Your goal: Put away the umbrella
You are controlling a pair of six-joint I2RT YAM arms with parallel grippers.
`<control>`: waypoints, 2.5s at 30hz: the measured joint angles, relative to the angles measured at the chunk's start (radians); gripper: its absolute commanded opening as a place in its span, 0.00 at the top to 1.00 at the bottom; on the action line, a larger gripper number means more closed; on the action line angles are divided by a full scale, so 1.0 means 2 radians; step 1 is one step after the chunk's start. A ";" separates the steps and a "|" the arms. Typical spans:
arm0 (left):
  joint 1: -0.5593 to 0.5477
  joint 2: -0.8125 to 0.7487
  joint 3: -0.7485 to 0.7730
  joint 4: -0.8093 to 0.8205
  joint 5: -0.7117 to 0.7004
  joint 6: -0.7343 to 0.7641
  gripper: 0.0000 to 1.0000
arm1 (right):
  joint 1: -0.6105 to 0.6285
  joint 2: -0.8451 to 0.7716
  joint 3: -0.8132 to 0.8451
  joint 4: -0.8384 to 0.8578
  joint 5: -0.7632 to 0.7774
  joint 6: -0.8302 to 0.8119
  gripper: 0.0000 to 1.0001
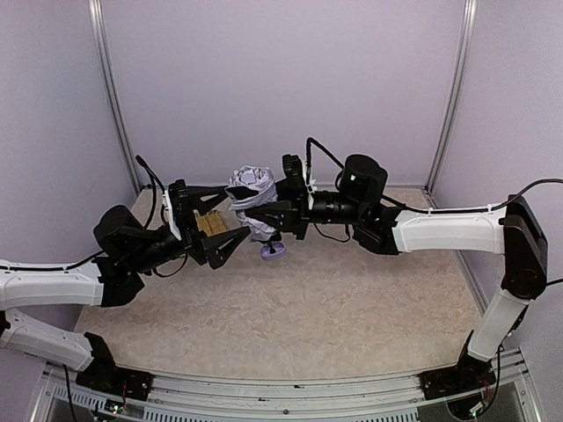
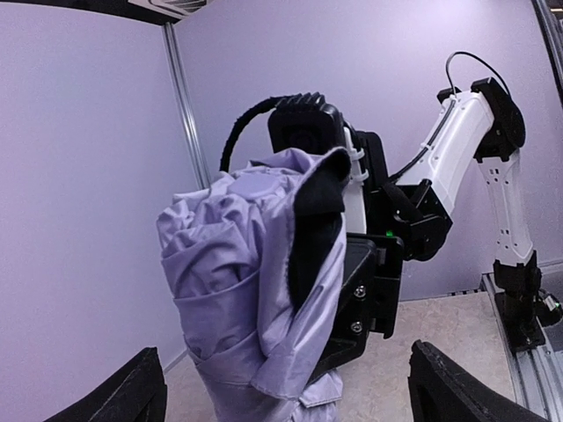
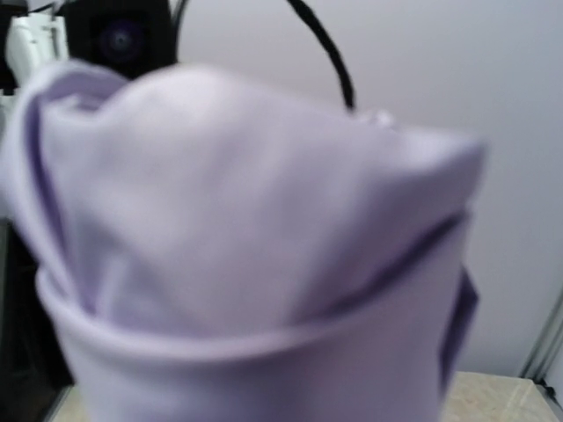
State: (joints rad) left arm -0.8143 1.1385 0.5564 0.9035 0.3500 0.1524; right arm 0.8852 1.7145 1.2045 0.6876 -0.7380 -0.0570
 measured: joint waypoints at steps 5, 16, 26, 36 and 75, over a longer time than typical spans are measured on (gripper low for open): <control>0.001 0.035 0.027 -0.004 0.035 -0.010 0.19 | 0.000 0.005 0.000 -0.001 -0.012 -0.005 1.00; 0.007 0.061 0.042 0.005 0.062 -0.030 0.62 | 0.011 0.019 0.000 -0.052 -0.013 -0.047 1.00; 0.015 0.072 0.048 0.000 0.085 -0.035 1.00 | 0.009 0.019 0.001 -0.075 -0.018 -0.076 0.40; 0.009 0.056 0.047 -0.076 0.035 -0.004 1.00 | 0.011 -0.026 -0.029 -0.150 0.084 -0.126 0.00; -0.022 0.205 -0.058 0.066 -0.242 -0.079 1.00 | -0.017 -0.253 -0.230 -0.201 0.222 -0.080 0.00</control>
State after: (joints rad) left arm -0.8581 1.5490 0.4412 1.0363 -0.1349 -0.0059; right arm 0.8520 1.2076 0.7452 0.2859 -0.2935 -0.2169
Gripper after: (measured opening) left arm 0.262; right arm 0.999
